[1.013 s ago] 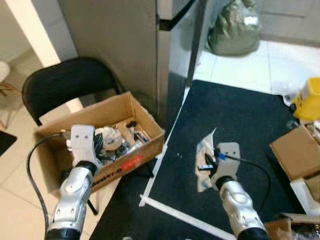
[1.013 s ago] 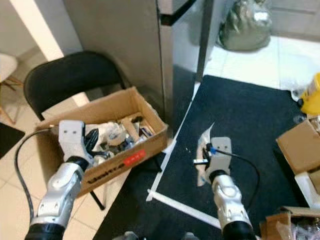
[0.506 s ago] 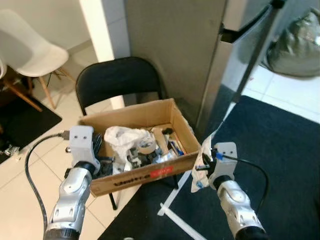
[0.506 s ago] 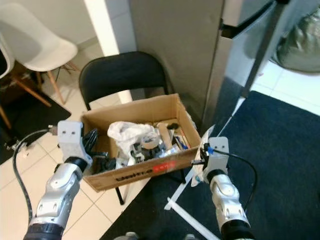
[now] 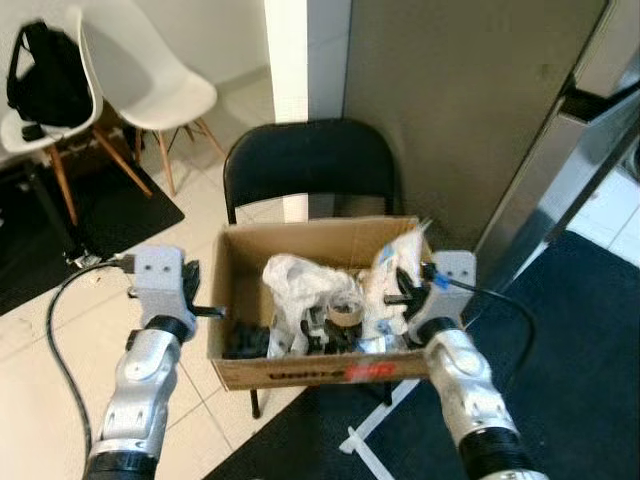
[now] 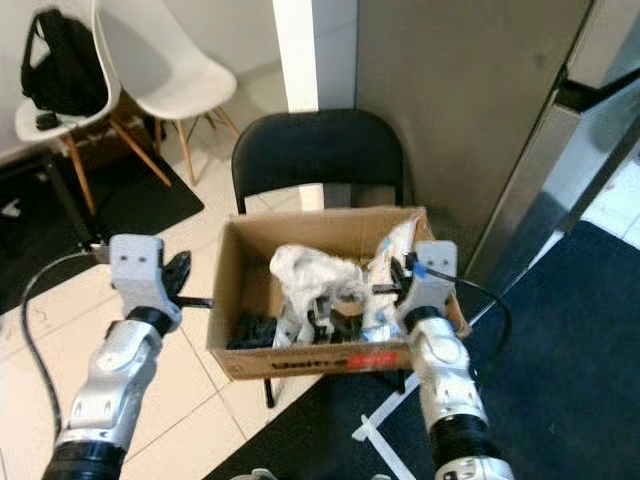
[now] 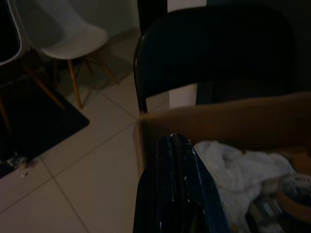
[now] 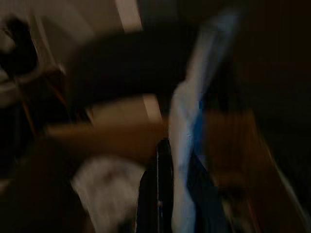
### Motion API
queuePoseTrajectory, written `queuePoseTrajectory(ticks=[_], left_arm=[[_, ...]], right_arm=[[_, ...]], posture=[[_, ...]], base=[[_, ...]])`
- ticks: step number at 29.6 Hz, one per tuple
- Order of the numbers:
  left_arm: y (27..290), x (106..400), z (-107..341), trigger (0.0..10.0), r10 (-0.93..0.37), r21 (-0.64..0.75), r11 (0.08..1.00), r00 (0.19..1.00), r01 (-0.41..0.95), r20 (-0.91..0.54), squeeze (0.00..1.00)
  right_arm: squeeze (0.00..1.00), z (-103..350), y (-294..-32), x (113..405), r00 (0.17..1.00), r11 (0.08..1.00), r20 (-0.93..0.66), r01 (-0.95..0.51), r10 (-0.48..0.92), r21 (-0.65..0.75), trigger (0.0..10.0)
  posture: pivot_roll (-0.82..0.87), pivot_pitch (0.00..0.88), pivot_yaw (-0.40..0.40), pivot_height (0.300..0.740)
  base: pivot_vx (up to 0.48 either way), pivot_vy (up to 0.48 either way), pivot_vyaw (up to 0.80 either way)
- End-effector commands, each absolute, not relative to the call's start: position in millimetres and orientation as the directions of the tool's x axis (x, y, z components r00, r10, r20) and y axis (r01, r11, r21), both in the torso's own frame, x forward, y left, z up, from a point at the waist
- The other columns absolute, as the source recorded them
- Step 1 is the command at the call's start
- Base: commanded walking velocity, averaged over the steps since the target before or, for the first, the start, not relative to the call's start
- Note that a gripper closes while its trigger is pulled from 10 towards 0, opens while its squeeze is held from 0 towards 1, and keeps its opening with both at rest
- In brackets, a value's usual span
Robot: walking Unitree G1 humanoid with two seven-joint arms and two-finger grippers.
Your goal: Picking trash to rubbish bin
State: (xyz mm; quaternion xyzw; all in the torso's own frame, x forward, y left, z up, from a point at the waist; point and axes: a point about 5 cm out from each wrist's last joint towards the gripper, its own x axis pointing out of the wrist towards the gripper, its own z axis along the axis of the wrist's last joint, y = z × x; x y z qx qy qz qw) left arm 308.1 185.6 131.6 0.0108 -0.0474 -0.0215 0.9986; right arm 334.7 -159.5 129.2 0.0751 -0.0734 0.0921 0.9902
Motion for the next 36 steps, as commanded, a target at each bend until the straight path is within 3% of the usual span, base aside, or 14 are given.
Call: queuePoseTrajectory(ticks=[1,13,20,23,36], left_arm=[[189.2,306.7,129.6,10.0,-0.041,0.040,0.998,0.996,0.038,0.078,0.00],[177.3,312.9,133.2,10.0,-0.105,0.070,0.993,0.991,0.099,0.085,0.00],[156.0,315.3,138.4,10.0,-0.293,0.249,0.930,0.955,0.271,0.052,0.00],[155.3,315.6,136.6,10.0,-0.312,0.273,0.917,0.950,0.292,0.033,0.00],[160.8,313.7,129.1,10.0,-0.254,0.229,0.943,0.967,0.243,0.020,0.00]], right_arm=[[0.00,136.4,-146.2,336.6,0.957,0.959,0.183,-0.250,0.224,0.135,10.0],[0.00,128.7,-139.8,344.6,0.958,0.959,0.127,-0.268,0.255,0.096,10.0],[0.00,129.6,-131.6,353.2,0.947,0.947,0.107,-0.312,0.302,0.082,10.0],[0.00,129.4,-127.1,355.2,0.939,0.938,0.100,-0.337,0.329,0.078,10.0],[0.00,130.5,-110.4,359.9,0.896,0.894,0.093,-0.441,0.434,0.080,10.0]], posture=[[0.06,0.134,0.036,0.740],[0.06,0.140,0.028,0.740],[0.06,0.158,0.006,0.740],[0.06,0.165,0.001,0.740],[0.06,0.184,-0.014,0.740]], base=[[0.251,0.000,0.00],[0.189,0.000,0.00],[0.000,0.000,0.00],[0.000,0.000,0.00],[0.000,0.000,0.00]])
